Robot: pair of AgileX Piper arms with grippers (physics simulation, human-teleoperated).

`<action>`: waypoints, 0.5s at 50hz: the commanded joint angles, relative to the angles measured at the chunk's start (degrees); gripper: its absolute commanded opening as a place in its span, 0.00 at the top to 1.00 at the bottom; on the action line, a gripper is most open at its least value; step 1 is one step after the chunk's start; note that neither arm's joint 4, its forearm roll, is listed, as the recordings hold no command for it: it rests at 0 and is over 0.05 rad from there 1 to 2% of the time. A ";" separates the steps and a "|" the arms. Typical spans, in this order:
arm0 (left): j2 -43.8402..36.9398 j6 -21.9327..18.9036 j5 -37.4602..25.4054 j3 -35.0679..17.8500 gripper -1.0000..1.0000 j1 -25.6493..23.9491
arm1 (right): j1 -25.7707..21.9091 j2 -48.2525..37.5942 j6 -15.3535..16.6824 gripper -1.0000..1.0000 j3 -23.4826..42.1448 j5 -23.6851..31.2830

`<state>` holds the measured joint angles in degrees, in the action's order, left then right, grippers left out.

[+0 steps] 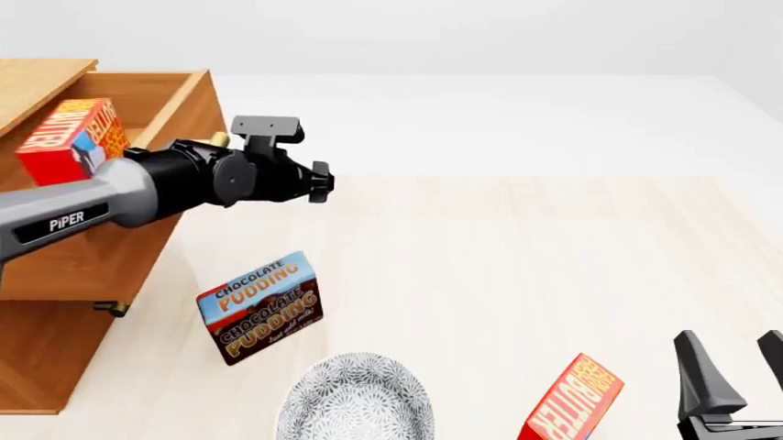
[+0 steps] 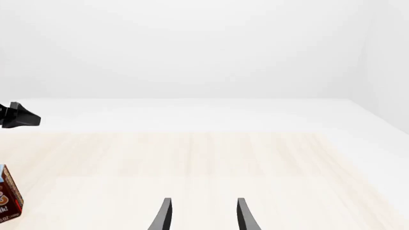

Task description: Put the butter at the front in the top drawer of the cabinet and close it.

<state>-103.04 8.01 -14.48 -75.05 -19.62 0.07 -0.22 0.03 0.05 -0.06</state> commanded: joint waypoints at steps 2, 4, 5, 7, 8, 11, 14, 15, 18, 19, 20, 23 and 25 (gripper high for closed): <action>1.65 -1.12 -0.47 0.92 0.00 2.57 | -0.01 0.01 0.02 0.00 0.02 0.04; 1.81 -1.19 -0.38 1.15 0.00 2.67 | 0.01 0.03 0.00 0.00 0.02 0.02; 1.99 -1.34 -0.48 1.26 0.00 3.13 | -0.01 0.02 0.00 0.00 0.02 0.02; 2.32 -1.40 -0.39 1.62 0.00 3.53 | 0.00 0.03 0.03 0.00 0.03 0.02; 2.57 -1.42 -0.37 1.89 0.00 3.78 | 0.00 0.02 -0.02 0.00 0.02 0.03; 3.06 -1.54 -0.26 2.43 0.00 4.44 | -0.01 0.01 0.02 0.00 0.02 0.03; 3.32 -1.61 -0.27 2.74 0.00 5.02 | 0.00 0.02 0.01 0.00 0.02 0.02; 3.32 -1.61 -0.27 2.74 0.00 5.02 | 0.00 0.02 0.01 0.00 0.02 0.02; 3.49 -1.77 -0.37 3.04 0.00 5.62 | -0.01 0.02 0.03 0.00 0.03 0.02; 3.50 -1.69 -0.30 3.14 0.00 5.62 | 0.01 0.03 0.01 0.00 0.02 0.02; 3.41 -1.95 -0.46 3.10 0.00 6.10 | -0.01 0.02 0.00 0.00 0.02 0.03; 3.82 -2.15 -0.65 3.25 0.00 6.66 | -0.02 0.02 0.03 0.00 0.03 0.02; 4.06 -2.25 -0.93 3.24 0.00 7.08 | -0.01 0.03 0.04 0.00 0.03 0.01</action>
<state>-100.22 6.35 -14.97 -72.36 -14.61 0.07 -0.22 0.03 0.05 -0.06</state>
